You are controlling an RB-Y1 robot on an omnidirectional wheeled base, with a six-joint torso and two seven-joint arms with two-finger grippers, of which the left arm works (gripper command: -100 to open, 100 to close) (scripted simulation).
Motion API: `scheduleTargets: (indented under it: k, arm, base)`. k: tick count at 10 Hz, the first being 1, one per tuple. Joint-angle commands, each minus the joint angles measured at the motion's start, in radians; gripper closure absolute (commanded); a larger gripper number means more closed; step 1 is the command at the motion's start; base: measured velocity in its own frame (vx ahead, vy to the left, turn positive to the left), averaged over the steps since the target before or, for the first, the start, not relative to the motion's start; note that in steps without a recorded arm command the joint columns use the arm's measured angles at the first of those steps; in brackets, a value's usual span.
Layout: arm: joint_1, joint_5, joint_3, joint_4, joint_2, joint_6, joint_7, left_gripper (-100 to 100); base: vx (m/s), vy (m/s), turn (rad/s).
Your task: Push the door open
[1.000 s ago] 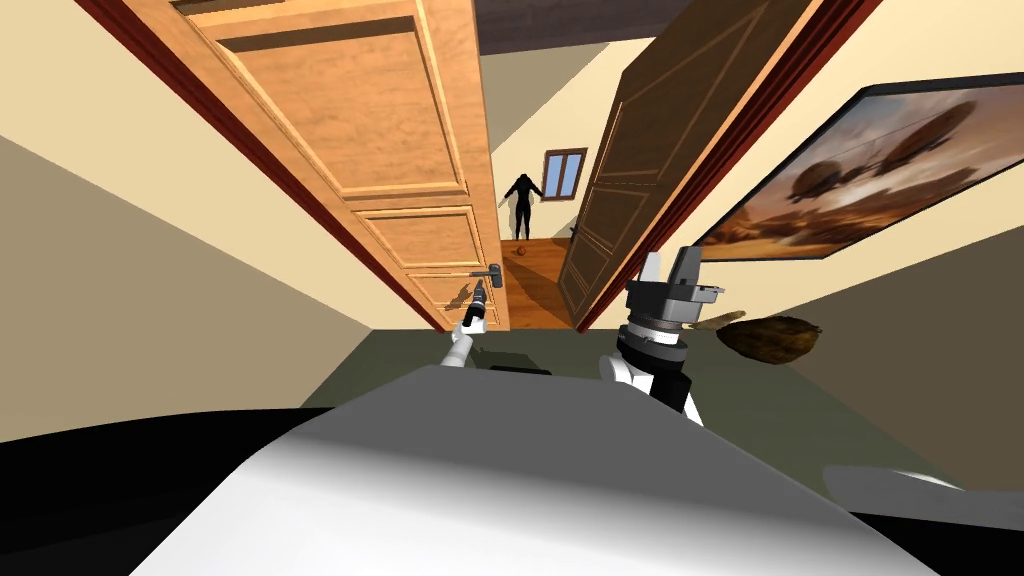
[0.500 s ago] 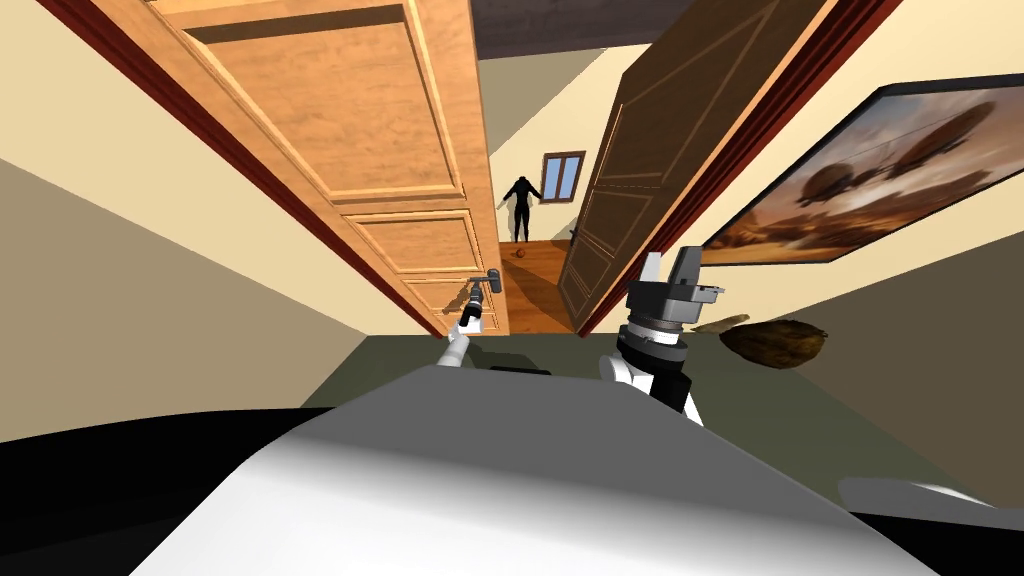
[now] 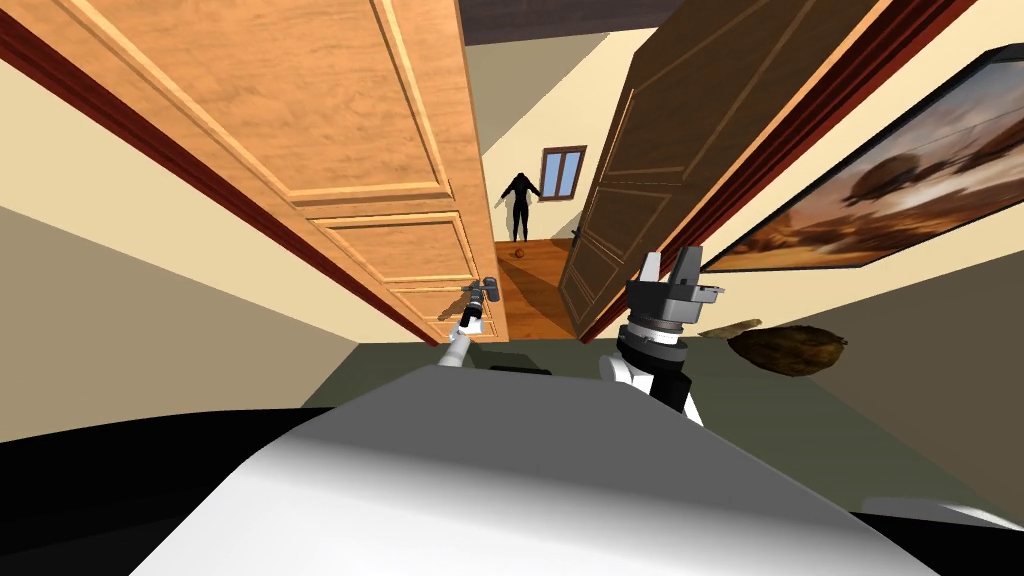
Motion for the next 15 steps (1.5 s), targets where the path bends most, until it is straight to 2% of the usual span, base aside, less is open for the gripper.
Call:
scheduleTargets:
  k: [1,2,7,8,14,15]
  arm:
    - [0.0,0.0,0.0,0.0,0.0,0.0,0.0,-100]
    - [0.0,0.0,0.0,0.0,0.0,0.0,0.0,100]
    - [0.0,0.0,0.0,0.0,0.0,0.0,0.0,100]
    - [-0.003,0.003,0.013,-0.001,0.013,0.001,-0.002,100]
    - [-0.002,0.015,0.064,0.001,0.045,0.004,-0.012,100]
    - [-0.002,0.015,0.064,0.001,0.045,0.004,-0.012,100]
  base:
    - [0.076,0.016,-0.006]
    - [-0.011,-0.002,0.007]
    - [-0.007,-0.001,-0.003]
    - [0.091,-0.01,0.017]
    - [0.183,-0.059,0.043]
    - [0.137,-0.044,0.032]
